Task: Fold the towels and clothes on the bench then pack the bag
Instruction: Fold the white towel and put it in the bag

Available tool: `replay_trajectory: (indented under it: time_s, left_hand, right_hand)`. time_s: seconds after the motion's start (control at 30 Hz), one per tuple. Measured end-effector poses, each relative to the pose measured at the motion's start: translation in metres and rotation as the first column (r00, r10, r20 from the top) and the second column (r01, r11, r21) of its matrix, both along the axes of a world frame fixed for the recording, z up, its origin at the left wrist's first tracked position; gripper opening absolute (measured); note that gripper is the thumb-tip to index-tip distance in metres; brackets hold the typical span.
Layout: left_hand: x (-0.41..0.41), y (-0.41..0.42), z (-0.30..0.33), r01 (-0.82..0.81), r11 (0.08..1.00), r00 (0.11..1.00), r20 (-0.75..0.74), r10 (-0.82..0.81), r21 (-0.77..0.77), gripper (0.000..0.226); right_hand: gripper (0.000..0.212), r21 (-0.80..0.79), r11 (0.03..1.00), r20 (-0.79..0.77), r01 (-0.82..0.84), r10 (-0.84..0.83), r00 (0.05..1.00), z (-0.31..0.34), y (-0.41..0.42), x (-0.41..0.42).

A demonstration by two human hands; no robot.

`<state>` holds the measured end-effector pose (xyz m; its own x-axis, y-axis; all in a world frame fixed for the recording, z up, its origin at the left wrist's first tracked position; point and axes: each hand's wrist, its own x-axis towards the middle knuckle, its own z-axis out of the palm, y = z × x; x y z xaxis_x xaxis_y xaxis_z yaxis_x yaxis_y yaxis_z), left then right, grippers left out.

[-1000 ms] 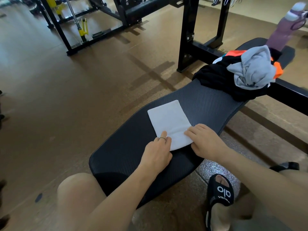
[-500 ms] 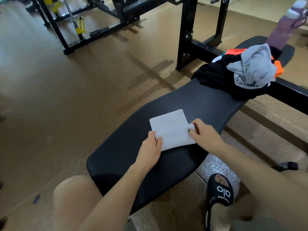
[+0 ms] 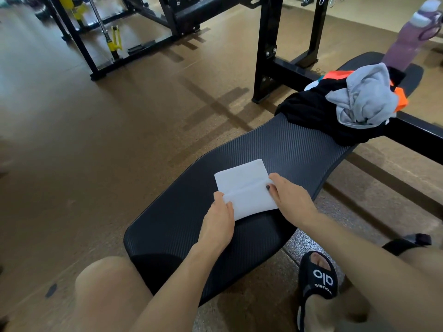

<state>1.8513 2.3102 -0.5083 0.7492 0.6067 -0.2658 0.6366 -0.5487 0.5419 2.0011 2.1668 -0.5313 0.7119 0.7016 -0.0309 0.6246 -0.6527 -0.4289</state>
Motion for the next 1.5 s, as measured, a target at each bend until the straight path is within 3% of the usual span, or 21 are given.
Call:
replay_trajectory:
  time_s: [0.13, 0.23, 0.27, 0.33, 0.4, 0.47, 0.53, 0.67, 0.77, 0.87, 0.97, 1.13, 1.27, 1.5]
  left_hand:
    - [-0.003, 0.0, 0.003, 0.146, 0.97, 0.984, -0.125, -0.124, 0.192, 0.041]
    - [-0.002, -0.003, 0.003, 0.235, 0.943, 0.963, -0.184, -0.195, 0.234, 0.07]
    - [-0.001, -0.003, 0.004, 0.268, 0.919, 0.953, -0.217, -0.209, 0.289, 0.072]
    - [0.001, 0.001, 0.006, 0.337, 0.828, 0.936, -0.256, -0.242, 0.449, 0.066]
    - [0.003, 0.005, 0.012, 0.385, 0.706, 0.923, -0.248, -0.295, 0.595, 0.053]
    - [0.006, 0.007, 0.009, 0.481, 0.581, 0.869, -0.268, -0.416, 0.656, 0.038]
    - [0.005, 0.005, 0.004, 0.527, 0.539, 0.832, -0.269, -0.485, 0.657, 0.032]
    - [-0.003, 0.003, -0.009, 0.497, 0.625, 0.857, -0.227, -0.463, 0.602, 0.063]
    - [0.003, 0.007, -0.008, 0.495, 0.619, 0.859, -0.239, -0.453, 0.609, 0.047]
    - [0.008, 0.018, 0.005, 0.447, 0.706, 0.882, -0.141, -0.449, 0.549, 0.021]
    - [0.01, 0.035, 0.02, 0.402, 0.854, 0.915, -0.096, -0.393, 0.33, 0.019]
    - [0.026, 0.057, 0.02, 0.291, 0.956, 0.955, -0.063, -0.289, 0.038, 0.023]
    - [0.045, 0.067, 0.009, 0.262, 0.964, 0.952, -0.179, -0.25, 0.044, 0.041]
    - [0.064, 0.071, 0.011, 0.265, 0.958, 0.908, -0.304, -0.287, -0.114, 0.031]
  right_hand:
    - [0.016, 0.011, 1.0, -0.061, 0.028, -0.027, 0.998, 0.0, 0.005, 0.004]
    - [0.015, 0.043, 0.997, -0.124, 0.066, -0.06, 0.99, 0.001, 0.007, 0.004]
    - [0.015, 0.042, 0.996, -0.081, 0.08, -0.077, 0.994, 0.001, 0.007, 0.003]
    - [0.015, 0.022, 0.998, 0.167, 0.066, -0.069, 0.984, 0.002, 0.007, 0.004]
    - [0.02, -0.047, 0.997, 0.425, -0.064, 0.077, 0.902, 0.004, 0.007, 0.001]
    - [0.016, -0.099, 0.964, 0.509, -0.248, 0.263, 0.819, 0.007, 0.005, -0.003]
    - [0.013, -0.118, 0.926, 0.483, -0.358, 0.369, 0.794, 0.012, 0.002, -0.006]
    - [0.043, -0.222, 0.899, 0.365, -0.378, 0.436, 0.822, 0.014, -0.007, -0.005]
    - [0.044, -0.2, 0.915, 0.33, -0.352, 0.401, 0.855, 0.013, -0.002, -0.001]
    - [0.037, -0.046, 0.954, 0.184, -0.297, 0.3, 0.936, 0.019, 0.005, 0.005]
    - [0.035, 0.07, 0.984, -0.049, -0.165, 0.168, 0.984, 0.033, 0.009, 0.012]
    - [0.021, 0.118, 0.993, -0.422, 0.007, 0.044, 0.906, 0.034, 0.023, 0.022]
    - [0.032, 0.109, 0.991, -0.439, 0.074, -0.018, 0.898, 0.02, 0.039, 0.024]
    - [0.028, 0.094, 0.986, -0.506, 0.14, -0.073, 0.859, 0.014, 0.039, 0.028]
